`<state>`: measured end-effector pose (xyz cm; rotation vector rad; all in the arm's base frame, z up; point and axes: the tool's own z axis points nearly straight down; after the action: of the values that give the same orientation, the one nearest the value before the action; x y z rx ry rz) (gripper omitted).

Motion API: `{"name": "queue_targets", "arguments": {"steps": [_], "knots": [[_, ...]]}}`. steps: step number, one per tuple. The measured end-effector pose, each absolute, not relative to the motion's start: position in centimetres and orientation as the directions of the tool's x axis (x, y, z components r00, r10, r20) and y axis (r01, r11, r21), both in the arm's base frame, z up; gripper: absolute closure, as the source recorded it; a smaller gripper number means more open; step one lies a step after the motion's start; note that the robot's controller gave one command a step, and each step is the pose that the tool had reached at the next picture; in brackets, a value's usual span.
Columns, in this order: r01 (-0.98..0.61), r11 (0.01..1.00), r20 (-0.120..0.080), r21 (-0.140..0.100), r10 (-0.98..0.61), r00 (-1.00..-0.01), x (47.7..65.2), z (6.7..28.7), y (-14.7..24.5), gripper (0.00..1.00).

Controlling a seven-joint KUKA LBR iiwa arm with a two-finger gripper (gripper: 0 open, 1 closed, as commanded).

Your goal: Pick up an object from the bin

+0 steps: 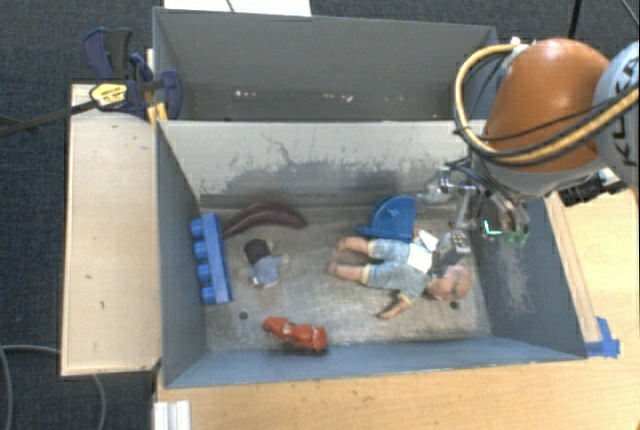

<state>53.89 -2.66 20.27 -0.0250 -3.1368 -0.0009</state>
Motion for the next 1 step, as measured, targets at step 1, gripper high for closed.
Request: {"name": "queue_targets", "arguments": {"steps": [1], "knots": [[0.016,1.000,0.001,0.001,0.016,-1.000,53.93,20.47,-2.66,0.00]]}}
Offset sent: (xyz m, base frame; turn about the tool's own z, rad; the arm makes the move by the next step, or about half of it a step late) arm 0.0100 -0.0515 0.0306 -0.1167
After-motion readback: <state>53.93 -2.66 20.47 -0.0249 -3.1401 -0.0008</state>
